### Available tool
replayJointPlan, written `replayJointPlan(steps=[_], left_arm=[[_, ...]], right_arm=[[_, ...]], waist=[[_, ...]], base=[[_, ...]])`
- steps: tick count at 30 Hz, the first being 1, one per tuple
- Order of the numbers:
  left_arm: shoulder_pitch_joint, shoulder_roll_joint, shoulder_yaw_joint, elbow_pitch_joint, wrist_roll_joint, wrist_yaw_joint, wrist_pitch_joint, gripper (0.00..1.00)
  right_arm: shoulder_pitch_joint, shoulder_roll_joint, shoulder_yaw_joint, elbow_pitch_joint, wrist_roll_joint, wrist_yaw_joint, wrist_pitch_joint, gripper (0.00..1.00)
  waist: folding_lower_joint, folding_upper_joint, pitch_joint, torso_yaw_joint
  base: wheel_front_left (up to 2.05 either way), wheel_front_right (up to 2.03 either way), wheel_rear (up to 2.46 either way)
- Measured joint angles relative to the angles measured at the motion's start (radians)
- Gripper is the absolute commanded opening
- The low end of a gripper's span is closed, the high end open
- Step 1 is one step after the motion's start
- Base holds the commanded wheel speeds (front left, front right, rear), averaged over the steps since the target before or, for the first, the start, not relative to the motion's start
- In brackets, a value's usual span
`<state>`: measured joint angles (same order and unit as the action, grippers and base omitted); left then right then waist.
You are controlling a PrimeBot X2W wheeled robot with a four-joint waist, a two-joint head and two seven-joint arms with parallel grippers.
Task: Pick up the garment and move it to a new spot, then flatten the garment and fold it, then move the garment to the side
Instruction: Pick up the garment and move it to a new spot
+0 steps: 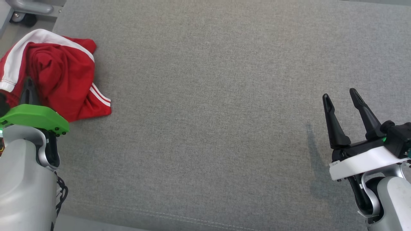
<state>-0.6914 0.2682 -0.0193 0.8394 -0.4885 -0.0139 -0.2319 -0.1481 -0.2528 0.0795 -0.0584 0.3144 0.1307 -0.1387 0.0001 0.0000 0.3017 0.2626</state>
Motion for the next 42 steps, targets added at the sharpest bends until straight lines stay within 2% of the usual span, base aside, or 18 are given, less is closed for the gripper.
replayJointPlan(steps=[5,6,7,8,15,21,25,31,42], left_arm=[[0.039,-0.004,-0.002,-0.093,0.024,0.002,-0.024,0.0],[0.056,-0.007,-0.001,-0.123,0.034,0.01,-0.025,0.12],[0.075,-0.01,0.0,-0.155,0.042,0.014,-0.025,0.51],[0.095,-0.013,0.002,-0.191,0.047,0.019,-0.026,1.0],[0.276,-0.038,0.004,-0.512,0.12,0.045,-0.026,1.0],[0.405,-0.041,-0.031,-0.662,0.158,0.055,-0.022,1.0],[0.496,-0.039,-0.057,-0.759,0.174,0.069,0.022,1.0],[0.617,-0.04,-0.091,-0.863,0.183,0.09,0.091,1.0],[0.698,-0.038,-0.101,-0.906,0.172,0.103,0.122,1.0]], right_arm=[[0.008,0.013,-0.003,0.012,-0.001,0.0,-0.014,1.0],[0.011,0.017,-0.003,0.015,-0.003,0.0,-0.018,1.0],[0.015,0.022,-0.002,0.017,-0.004,0.0,-0.019,1.0],[0.019,0.026,-0.003,0.02,-0.006,0.0,-0.021,1.0],[0.04,0.051,-0.008,0.034,-0.012,0.0,-0.036,1.0],[0.061,0.065,-0.01,0.049,-0.016,0.0,-0.044,1.0],[0.077,0.073,-0.008,0.058,-0.017,0.0,-0.048,1.0],[0.107,0.088,-0.004,0.068,-0.021,0.0,-0.057,1.0],[0.134,0.107,-0.005,0.072,-0.027,0.0,-0.065,1.0]], waist=[[0.0,0.0,-0.036,0.008],[0.0,0.0,-0.044,0.01],[0.0,0.0,-0.053,0.013],[0.0,0.0,-0.062,0.015],[0.0,0.0,-0.122,0.038],[0.0,0.0,-0.163,0.055],[-0.0001,0.0,-0.192,0.065],[-0.0001,0.0,-0.228,0.072],[-0.0001,0.0,-0.26,0.08]], base=[[0.0,0.0,0.0],[0.0,0.0,0.0],[0.0,0.0,0.0],[0.0,0.0,0.0],[0.0,0.0,0.0],[0.0,0.0,0.0],[0.0,0.0,0.0],[0.0,0.0,0.0],[0.0,0.0,0.0]])
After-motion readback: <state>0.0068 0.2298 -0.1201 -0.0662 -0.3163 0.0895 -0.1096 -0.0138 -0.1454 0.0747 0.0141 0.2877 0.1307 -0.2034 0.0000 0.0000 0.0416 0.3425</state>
